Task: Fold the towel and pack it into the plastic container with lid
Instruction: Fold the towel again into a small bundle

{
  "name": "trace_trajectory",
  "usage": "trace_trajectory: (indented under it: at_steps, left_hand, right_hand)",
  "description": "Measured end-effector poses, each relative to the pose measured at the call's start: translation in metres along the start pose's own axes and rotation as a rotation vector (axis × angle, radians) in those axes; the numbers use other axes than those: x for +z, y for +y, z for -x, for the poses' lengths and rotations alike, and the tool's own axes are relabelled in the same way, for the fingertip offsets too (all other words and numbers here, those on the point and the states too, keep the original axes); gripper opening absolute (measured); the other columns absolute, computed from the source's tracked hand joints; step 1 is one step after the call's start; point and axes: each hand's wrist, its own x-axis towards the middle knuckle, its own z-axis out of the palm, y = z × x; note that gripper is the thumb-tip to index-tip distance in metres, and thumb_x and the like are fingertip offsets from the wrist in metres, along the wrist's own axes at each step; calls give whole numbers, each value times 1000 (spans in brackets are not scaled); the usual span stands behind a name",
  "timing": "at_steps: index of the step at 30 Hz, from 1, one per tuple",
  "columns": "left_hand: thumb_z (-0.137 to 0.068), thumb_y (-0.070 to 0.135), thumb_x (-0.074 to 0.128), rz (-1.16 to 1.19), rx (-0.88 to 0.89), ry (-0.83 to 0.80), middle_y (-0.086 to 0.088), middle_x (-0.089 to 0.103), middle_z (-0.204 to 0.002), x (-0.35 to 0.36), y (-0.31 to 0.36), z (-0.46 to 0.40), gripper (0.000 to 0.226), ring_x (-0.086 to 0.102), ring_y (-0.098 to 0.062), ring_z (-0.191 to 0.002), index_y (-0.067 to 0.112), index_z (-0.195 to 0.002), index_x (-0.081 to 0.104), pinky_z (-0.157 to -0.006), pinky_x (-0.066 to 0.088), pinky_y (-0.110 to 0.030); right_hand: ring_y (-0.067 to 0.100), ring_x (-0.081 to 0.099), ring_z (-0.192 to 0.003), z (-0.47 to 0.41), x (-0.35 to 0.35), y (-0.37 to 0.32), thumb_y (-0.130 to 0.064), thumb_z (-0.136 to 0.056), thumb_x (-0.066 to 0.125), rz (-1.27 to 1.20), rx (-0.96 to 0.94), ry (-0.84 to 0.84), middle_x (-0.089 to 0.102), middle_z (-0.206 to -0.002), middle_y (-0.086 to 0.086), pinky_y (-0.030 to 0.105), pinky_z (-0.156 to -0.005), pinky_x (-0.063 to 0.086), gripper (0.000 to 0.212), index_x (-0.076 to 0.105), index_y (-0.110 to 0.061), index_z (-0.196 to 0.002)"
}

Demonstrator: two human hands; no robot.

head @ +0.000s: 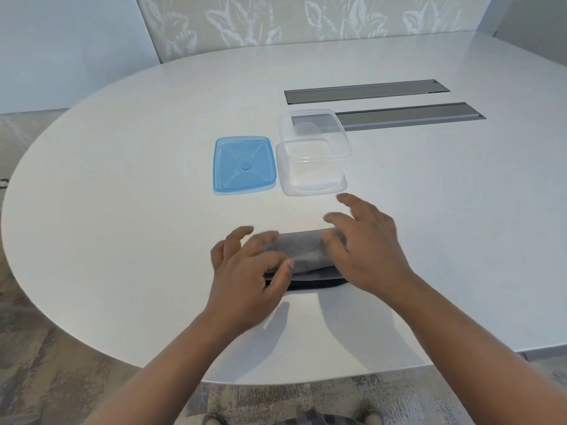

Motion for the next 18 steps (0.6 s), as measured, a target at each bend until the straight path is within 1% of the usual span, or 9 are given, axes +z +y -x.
trace_trajectory:
  at_steps: [2,3,4,6,8,9,11,14,18]
  left_hand:
    - [-96,37,53,18,73,63,9,63,-138,-8,9,-17,24,42,-25,-139,34,-105,75,-109,26,-37]
    - [-96,28,55,35,100,75,4,63,-138,-11,13,-29,26,46,-26,-137,27,-113,75,-111,32,-40]
    - [-96,20,55,44,117,52,0,63,-140,-12,15,-41,31,50,-27,-135,21,-121,73,-112,37,-41]
    - [-95,14,47,0,125,-123,-4,58,-147,-7,19,-58,44,50,-28,-137,16,-136,64,-117,36,-43]
    - [-97,20,36,-100,126,-323,1,45,-159,7,16,-57,54,39,-27,-146,21,-149,49,-121,28,-42]
    - [-99,25,31,-143,111,-377,4,38,-163,17,12,-49,55,32,-26,-150,25,-154,41,-122,24,-42]
    - [-103,36,21,-220,84,-368,6,31,-167,32,3,-28,57,23,-24,-154,30,-159,31,-124,15,-40]
    - [-101,48,15,-213,23,-336,10,23,-169,41,-5,-19,60,16,-20,-156,37,-160,25,-124,8,-44]
    - [-100,64,17,-192,-18,-332,7,17,-170,43,-16,-16,64,9,-24,-156,42,-160,17,-125,17,-47]
  right_hand:
    - [26,31,-149,-8,-1,-14,-33,-102,47,62,-75,2,38,-162,6,45,-114,22,39,60,-19,-136]
    - [27,27,-151,-13,0,-20,-32,-104,43,95,-104,-10,35,-164,6,45,-116,20,42,55,-18,-142]
    - [27,22,-154,-19,2,-24,-31,-105,40,115,-120,-38,31,-166,6,45,-118,18,45,49,-17,-148]
    - [26,11,-157,-29,9,-27,-31,-107,31,152,-125,-134,21,-170,5,44,-121,12,52,34,-17,-157]
    - [25,3,-158,-30,22,-23,-33,-107,25,209,-108,-269,12,-172,5,44,-124,6,57,22,-16,-161]
    - [25,1,-158,-24,31,-20,-35,-107,23,233,-94,-328,10,-172,5,45,-124,5,58,19,-16,-162]
    - [24,1,-158,-6,47,-11,-41,-108,17,277,-83,-361,10,-173,4,45,-125,3,61,15,-16,-163]
    - [24,3,-158,8,60,0,-51,-104,8,305,-64,-303,12,-172,4,48,-124,1,68,15,-19,-164]
    - [21,-10,-157,5,63,11,-68,-94,1,251,31,-294,-1,-173,3,56,-123,-1,83,6,-24,-164]
